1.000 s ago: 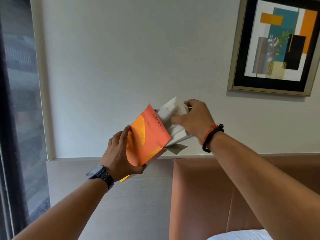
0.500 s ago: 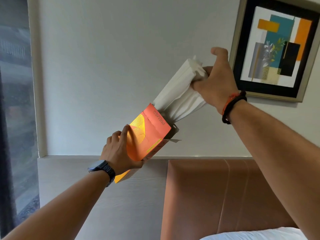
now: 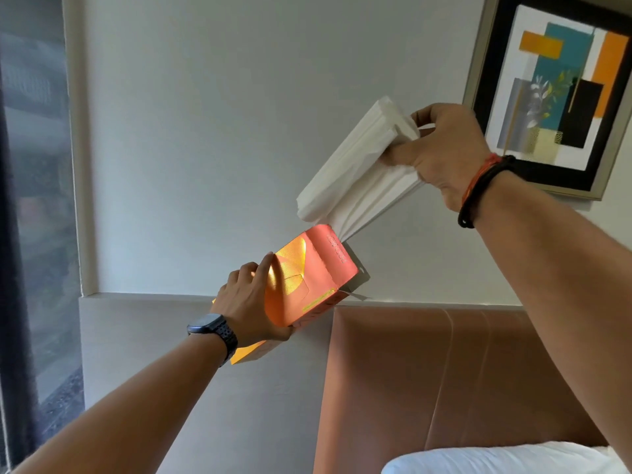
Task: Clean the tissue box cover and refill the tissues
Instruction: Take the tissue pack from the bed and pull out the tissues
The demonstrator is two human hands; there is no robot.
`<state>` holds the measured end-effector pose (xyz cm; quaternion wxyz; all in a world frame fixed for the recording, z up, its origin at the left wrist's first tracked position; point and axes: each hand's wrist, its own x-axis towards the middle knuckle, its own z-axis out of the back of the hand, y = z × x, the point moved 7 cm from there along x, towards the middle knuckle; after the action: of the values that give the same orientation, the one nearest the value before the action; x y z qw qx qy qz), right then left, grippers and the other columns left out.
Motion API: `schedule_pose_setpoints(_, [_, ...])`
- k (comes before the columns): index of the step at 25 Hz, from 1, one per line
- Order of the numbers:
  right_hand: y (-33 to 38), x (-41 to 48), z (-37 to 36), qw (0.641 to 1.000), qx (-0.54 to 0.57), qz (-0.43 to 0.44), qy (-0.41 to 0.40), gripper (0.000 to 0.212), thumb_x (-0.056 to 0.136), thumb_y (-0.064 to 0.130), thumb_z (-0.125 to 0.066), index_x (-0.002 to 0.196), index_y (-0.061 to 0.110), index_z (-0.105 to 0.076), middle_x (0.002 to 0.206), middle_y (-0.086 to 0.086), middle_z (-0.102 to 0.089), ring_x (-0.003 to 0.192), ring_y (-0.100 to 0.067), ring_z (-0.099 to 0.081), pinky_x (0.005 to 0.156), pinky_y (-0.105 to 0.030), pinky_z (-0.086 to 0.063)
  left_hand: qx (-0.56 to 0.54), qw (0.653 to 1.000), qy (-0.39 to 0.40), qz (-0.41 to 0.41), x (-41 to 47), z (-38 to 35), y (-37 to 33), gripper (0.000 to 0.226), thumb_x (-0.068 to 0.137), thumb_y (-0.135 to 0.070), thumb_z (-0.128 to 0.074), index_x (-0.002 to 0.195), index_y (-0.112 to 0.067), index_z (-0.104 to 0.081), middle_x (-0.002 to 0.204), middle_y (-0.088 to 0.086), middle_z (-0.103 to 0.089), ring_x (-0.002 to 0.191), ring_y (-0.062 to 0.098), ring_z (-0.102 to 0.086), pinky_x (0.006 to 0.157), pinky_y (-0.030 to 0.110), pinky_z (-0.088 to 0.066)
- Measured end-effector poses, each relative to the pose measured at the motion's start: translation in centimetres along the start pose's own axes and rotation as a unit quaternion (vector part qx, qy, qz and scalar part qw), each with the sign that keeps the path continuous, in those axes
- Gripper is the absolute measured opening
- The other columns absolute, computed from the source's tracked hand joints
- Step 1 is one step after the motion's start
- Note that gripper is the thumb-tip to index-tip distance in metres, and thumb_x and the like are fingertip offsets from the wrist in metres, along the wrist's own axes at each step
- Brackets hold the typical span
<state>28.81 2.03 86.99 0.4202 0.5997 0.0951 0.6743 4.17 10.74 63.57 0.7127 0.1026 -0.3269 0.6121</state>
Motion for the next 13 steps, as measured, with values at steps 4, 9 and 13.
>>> schedule_pose_setpoints(4, [-2.0,0.2,1.7,0.990,0.120,-0.071,-0.029,0.030,0.065,0.001,-0.081,0.078,0.019,-0.062,0.079,0.002,-0.068,0.069,-0.013,-0.067,0.059,-0.026,-0.056,-0.007,0.999,0.042,0.000,-0.8,-2.4,-0.6,0.134,0.032,-0.086,-0.059,0.142,-0.035,-0.002,0.134,0.005,-0.041,0.119,0.029,-0.041,0.093,0.047,-0.045])
schedule_pose_setpoints(9, [-8.3,-2.4,0.2,0.965,0.184,-0.187,0.018,0.039,0.071,-0.008,-0.074,0.107,0.002,-0.065,0.095,-0.011,-0.071,0.079,-0.024,-0.070,0.071,-0.035,-0.060,-0.013,0.995,0.084,-0.050,-1.7,-6.6,-4.8,0.135,0.032,-0.090,-0.056,0.143,-0.036,-0.002,0.136,0.006,-0.042,0.119,0.032,-0.043,0.095,0.050,-0.042])
schedule_pose_setpoints(13, [-16.8,-8.1,0.2,0.942,0.197,-0.270,0.020,0.028,0.071,-0.010,-0.073,0.096,0.001,-0.068,0.087,-0.014,-0.072,0.073,-0.025,-0.069,0.069,-0.036,-0.059,-0.030,0.985,0.130,-0.111,-4.6,-12.0,-9.7,0.134,0.033,-0.086,-0.059,0.144,-0.038,-0.002,0.136,0.005,-0.042,0.120,0.031,-0.041,0.097,0.049,-0.038])
